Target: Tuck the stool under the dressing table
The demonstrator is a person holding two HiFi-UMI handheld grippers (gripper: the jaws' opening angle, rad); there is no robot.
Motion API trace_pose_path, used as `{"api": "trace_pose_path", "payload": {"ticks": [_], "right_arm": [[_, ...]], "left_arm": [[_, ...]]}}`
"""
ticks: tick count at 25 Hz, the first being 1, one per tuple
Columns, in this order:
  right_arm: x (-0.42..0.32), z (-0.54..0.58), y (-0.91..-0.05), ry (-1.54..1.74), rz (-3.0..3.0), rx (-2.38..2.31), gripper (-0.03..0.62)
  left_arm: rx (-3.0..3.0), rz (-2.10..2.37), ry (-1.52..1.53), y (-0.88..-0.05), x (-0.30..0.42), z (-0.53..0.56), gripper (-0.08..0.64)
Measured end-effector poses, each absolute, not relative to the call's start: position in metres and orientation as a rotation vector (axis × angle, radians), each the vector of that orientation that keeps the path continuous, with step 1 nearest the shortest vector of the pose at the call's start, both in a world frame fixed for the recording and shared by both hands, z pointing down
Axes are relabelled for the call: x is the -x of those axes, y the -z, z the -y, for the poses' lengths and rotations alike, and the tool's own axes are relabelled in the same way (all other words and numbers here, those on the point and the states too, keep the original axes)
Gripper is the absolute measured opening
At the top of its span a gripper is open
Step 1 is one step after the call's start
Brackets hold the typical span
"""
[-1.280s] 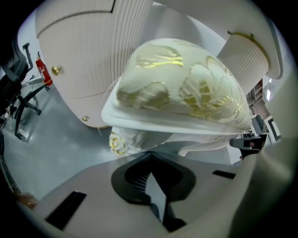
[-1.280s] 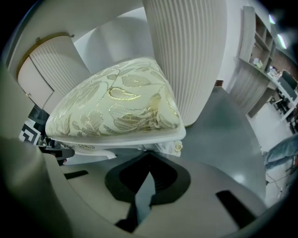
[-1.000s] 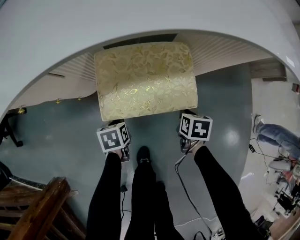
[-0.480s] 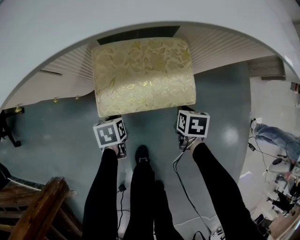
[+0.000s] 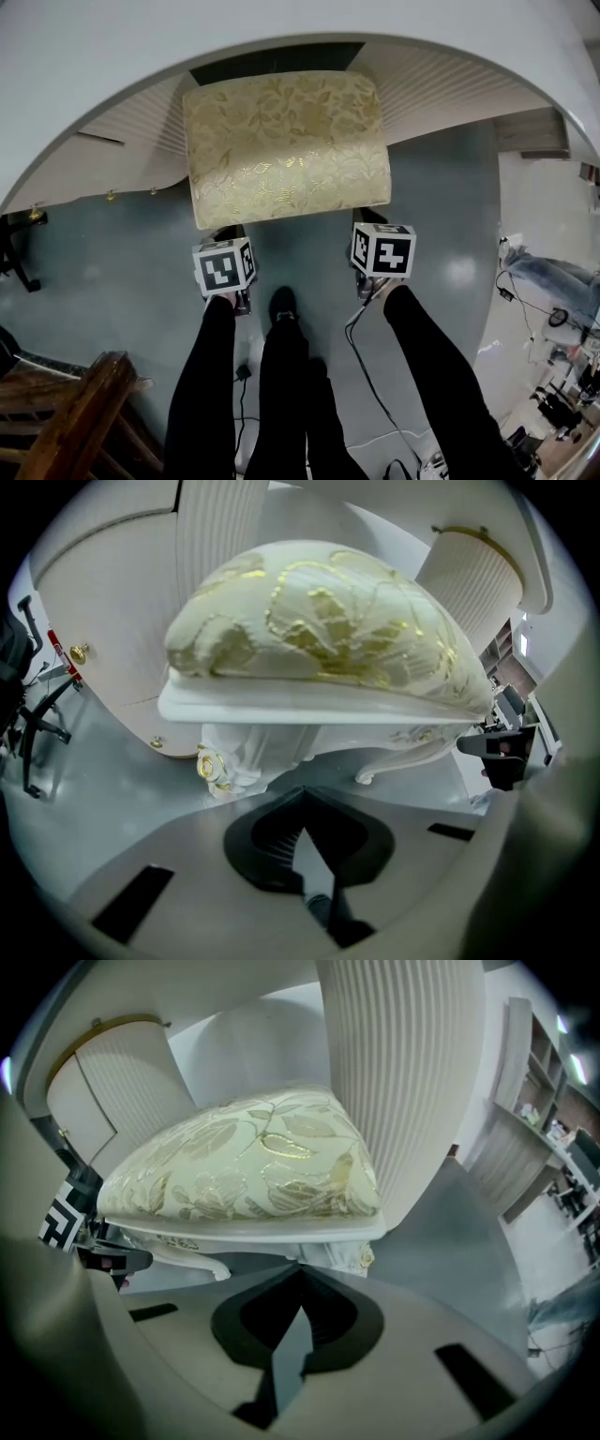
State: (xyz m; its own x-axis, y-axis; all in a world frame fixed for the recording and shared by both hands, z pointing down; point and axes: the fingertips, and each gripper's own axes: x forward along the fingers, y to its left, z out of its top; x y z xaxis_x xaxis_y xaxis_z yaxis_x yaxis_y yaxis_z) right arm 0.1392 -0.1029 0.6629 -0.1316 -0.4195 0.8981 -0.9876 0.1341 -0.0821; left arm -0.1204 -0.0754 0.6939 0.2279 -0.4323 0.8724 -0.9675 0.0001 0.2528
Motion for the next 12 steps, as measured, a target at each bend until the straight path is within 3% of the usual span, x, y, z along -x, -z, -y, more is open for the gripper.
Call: {"api": "trace_pose_path", "payload": {"ticks": [12], "right_arm": [[-0.130,0.063,-0.664,-0.906,1.704,-1.253,0.005]], "left_arm": [[-1.589,1.358,-0.706,-0.676,0.116,0.038,0.008]]}}
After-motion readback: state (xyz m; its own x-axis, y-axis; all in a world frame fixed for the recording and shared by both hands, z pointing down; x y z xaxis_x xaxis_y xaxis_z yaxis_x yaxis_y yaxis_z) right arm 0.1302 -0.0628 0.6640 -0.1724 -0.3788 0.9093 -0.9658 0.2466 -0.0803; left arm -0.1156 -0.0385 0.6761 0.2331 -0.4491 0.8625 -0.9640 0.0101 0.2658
